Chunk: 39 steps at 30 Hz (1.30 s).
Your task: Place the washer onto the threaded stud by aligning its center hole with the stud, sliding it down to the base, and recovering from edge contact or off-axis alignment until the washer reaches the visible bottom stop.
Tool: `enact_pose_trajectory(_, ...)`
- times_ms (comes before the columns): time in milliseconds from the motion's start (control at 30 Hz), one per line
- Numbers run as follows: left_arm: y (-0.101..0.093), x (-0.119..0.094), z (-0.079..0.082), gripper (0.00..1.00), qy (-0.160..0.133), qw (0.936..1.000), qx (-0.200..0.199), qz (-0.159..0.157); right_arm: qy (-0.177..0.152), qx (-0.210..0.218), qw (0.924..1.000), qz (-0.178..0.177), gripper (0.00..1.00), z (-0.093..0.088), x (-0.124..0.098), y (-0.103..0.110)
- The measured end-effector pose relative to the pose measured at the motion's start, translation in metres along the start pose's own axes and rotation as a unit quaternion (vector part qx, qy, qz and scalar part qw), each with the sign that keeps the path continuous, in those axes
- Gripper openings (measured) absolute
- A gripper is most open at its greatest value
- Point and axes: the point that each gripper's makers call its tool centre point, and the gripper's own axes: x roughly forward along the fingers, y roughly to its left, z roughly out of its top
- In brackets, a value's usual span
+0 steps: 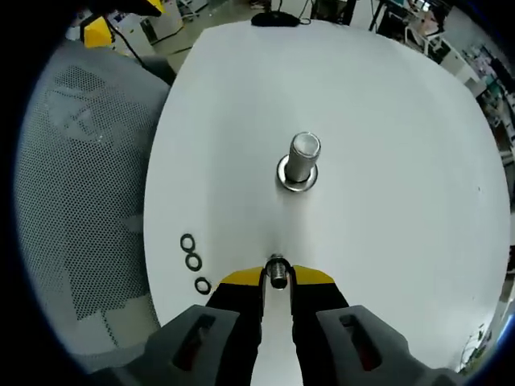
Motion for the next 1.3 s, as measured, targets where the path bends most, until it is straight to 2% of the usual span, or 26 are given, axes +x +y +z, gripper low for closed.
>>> enact_pose_trajectory(333,0.001,0.0,-0.001,0.33,0.003,1.0,-0.002,0.001,0.009,0.02,0.9998,0.001,0.16,-0.005,0.014,-0.004)
enact_pose_trajectory(600,0.001,0.001,-0.002,0.33,0.006,1.0,-0.001,0.002,0.007,0.012,0.9999,0.0,0.17,-0.009,0.011,-0.001)
enact_pose_trajectory(867,0.001,0.002,-0.005,0.32,0.014,0.9999,0.002,0.001,-0.009,0.039,0.9991,-0.011,0.22,-0.019,0.0,-0.002)
enact_pose_trajectory(1067,-0.001,0.002,-0.004,0.32,0.014,0.9999,0.008,-0.002,-0.012,0.065,0.9978,-0.004,0.22,-0.032,-0.006,0.016)
enact_pose_trajectory(1133,-0.002,0.0,0.001,0.32,0.001,0.9999,0.008,-0.005,-0.013,0.066,0.9977,0.003,0.22,-0.032,-0.007,0.027)
enact_pose_trajectory(1300,-0.005,0.002,-0.001,0.32,0.006,0.9998,0.01,-0.014,-0.004,0.068,0.9975,0.021,0.23,-0.031,-0.005,0.05)
